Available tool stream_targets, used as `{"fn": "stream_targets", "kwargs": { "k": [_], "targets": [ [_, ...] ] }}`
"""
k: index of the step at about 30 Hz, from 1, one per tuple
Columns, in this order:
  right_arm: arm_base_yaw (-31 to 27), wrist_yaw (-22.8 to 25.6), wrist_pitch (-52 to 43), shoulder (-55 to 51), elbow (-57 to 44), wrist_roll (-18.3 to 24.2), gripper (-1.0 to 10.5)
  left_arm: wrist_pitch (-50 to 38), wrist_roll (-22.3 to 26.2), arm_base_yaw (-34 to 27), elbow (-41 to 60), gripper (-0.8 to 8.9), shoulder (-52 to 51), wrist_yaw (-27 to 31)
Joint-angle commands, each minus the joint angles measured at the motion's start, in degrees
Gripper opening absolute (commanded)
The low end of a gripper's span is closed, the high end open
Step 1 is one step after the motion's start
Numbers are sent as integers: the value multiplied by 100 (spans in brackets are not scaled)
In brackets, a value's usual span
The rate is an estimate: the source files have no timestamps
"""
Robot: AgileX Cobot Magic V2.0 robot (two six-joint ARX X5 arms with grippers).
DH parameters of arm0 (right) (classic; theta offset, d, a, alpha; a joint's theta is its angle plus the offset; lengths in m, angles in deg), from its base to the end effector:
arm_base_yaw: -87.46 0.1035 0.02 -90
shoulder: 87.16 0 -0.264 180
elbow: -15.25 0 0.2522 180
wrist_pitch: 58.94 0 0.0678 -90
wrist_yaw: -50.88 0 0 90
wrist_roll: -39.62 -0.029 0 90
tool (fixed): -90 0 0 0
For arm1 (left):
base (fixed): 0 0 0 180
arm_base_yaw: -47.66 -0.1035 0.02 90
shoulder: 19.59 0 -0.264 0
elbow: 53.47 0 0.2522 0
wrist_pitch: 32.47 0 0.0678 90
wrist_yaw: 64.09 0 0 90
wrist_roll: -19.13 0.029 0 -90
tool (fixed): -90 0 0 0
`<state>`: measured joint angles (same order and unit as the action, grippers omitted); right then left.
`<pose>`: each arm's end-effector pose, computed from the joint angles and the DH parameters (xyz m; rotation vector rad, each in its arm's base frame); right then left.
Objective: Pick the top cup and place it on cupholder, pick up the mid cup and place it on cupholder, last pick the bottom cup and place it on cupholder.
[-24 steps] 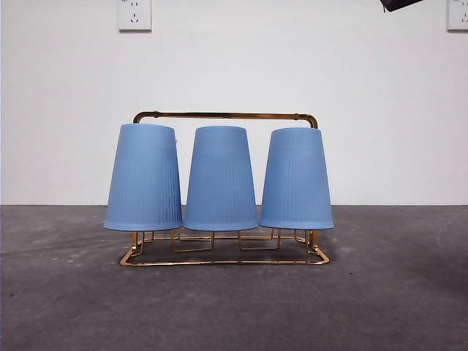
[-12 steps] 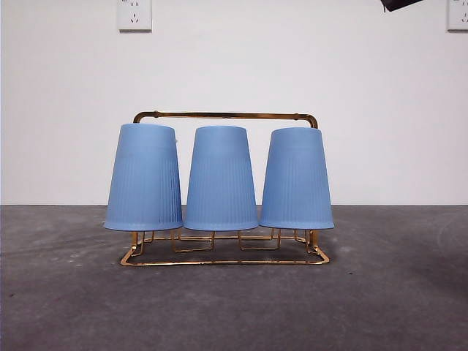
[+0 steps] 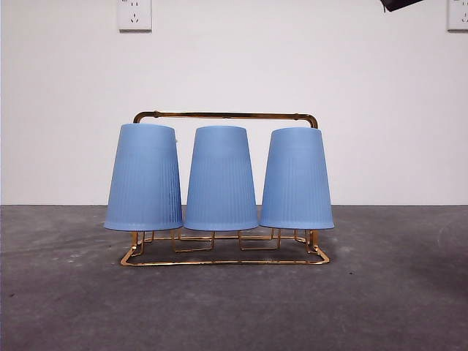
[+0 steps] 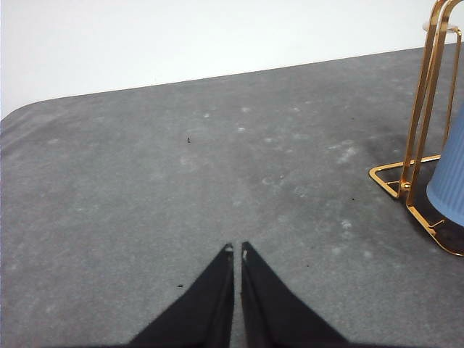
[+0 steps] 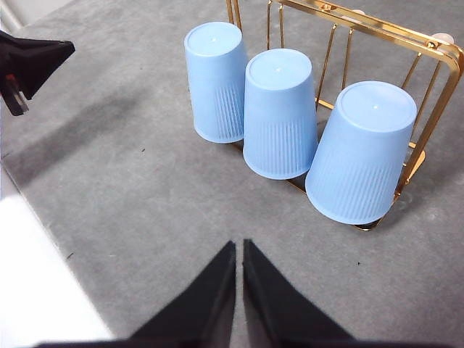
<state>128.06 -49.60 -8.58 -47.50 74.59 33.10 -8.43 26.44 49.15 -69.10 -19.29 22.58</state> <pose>0.1006 0.0932 0.3078 -0.0400 0.5823 0.8370 0.0948 -0.0042 0.1569 0.1248 0.1465 -0.0935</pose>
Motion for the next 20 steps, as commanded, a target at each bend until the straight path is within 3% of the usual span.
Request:
{"fn": "stream_targets", "kwargs": {
  "k": [1, 10, 13, 15, 20],
  "targets": [
    [50, 0, -61, 28, 50, -74, 11, 39, -50, -15, 116, 9, -11, -13],
    [52, 0, -24, 24, 50, -72, 11, 39, -50, -15, 116, 9, -11, -13],
    [-59, 96, 20, -133, 48, 186, 11, 39, -48, -15, 116, 9, -11, -13],
    [-321, 103, -46, -313, 26, 433, 11, 39, -48, -15, 116, 9, -11, -13],
    [-1370, 111, -581, -1032, -376, 457, 11, 39, -50, -15, 116, 9, -11, -13]
  ]
}}
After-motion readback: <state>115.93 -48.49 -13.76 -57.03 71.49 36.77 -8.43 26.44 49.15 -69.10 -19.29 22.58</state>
